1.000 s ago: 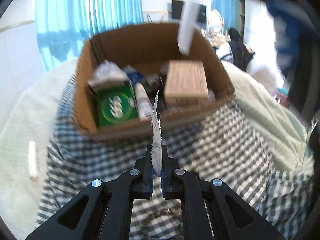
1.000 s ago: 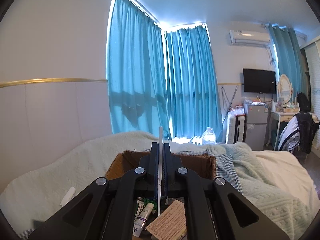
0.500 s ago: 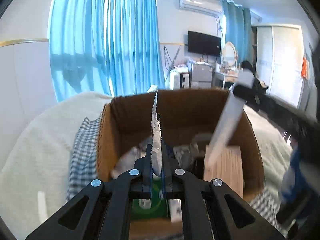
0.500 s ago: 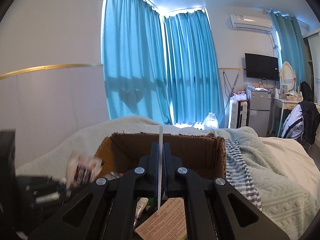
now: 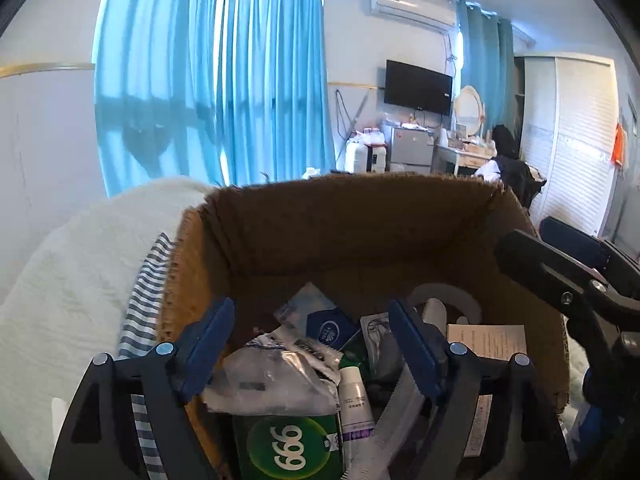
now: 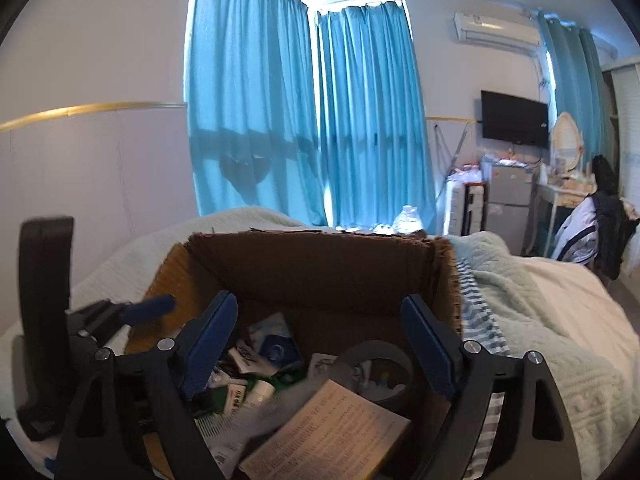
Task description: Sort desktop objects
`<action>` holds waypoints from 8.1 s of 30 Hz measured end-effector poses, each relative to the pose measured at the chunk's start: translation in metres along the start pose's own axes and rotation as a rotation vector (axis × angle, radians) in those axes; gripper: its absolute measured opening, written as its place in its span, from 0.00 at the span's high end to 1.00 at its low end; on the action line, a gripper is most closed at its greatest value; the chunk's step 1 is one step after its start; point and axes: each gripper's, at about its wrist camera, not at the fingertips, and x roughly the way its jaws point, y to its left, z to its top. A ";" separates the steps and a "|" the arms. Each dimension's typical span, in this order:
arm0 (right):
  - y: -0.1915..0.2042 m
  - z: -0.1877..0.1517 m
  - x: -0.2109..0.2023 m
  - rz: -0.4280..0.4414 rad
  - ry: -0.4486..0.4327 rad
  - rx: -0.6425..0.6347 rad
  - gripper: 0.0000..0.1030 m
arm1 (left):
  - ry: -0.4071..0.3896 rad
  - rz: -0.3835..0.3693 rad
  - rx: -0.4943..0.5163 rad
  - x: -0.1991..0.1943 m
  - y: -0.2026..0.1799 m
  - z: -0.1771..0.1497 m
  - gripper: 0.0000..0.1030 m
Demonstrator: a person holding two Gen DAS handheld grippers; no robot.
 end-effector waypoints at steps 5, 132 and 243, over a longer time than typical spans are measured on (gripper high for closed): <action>-0.001 0.008 -0.021 -0.033 -0.038 -0.001 0.13 | -0.071 0.027 -0.016 -0.030 0.014 -0.001 0.00; 0.067 -0.122 -0.152 0.020 0.241 -0.007 0.97 | 0.198 -0.101 0.019 -0.163 0.003 -0.135 0.89; 0.004 0.048 -0.160 -0.198 -0.150 0.011 0.00 | -0.206 0.140 0.040 -0.165 -0.002 0.030 0.00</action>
